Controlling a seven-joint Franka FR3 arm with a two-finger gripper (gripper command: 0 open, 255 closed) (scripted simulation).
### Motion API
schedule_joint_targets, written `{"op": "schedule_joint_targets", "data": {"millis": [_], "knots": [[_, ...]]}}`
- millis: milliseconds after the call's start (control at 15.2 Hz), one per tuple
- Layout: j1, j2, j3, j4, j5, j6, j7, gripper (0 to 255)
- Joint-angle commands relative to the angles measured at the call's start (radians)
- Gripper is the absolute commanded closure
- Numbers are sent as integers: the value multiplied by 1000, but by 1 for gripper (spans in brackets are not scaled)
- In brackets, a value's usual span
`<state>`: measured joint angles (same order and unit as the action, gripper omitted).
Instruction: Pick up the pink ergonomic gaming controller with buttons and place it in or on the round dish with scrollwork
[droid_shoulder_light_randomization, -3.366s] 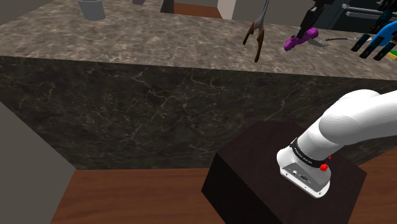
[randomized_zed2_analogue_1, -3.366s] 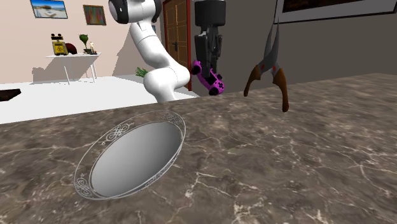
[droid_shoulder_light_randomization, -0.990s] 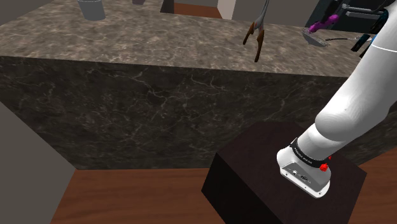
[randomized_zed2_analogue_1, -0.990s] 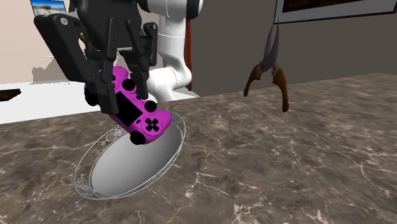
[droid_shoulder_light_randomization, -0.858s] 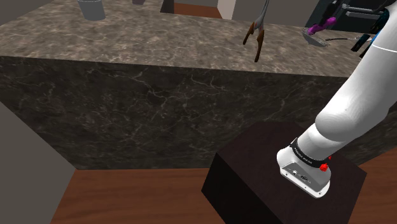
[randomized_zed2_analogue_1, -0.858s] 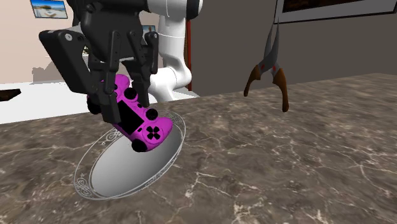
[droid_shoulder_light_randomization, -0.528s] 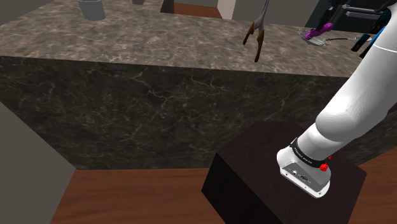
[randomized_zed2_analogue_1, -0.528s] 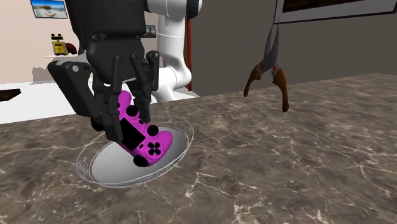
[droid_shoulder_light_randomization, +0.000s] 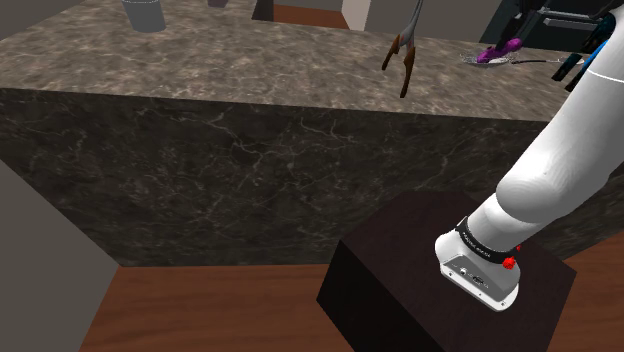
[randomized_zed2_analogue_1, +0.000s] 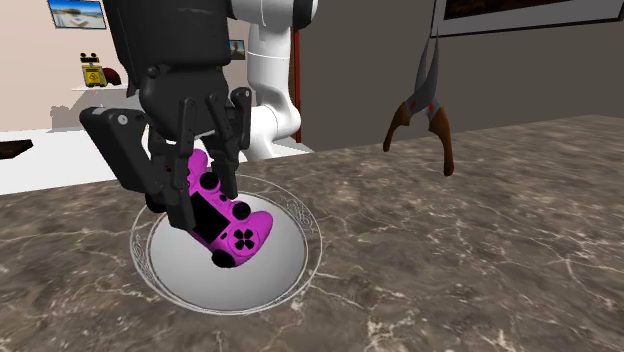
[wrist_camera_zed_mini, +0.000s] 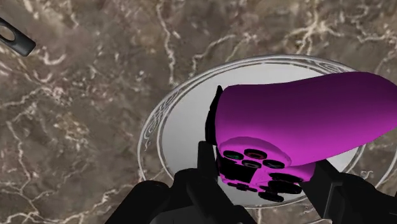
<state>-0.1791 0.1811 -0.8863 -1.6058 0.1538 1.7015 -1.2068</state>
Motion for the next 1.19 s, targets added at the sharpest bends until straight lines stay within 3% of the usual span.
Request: {"op": "schedule_joint_targets", "data": {"millis": [0,330,594,1122], "knots": [[0,0,0,0,0,0,0,0],[0,0,0,0,0,0,0,0],[-32,34,-4,161,24,-139,-12,0],[-32,33,-4,161,24,-139,-12,0]]}}
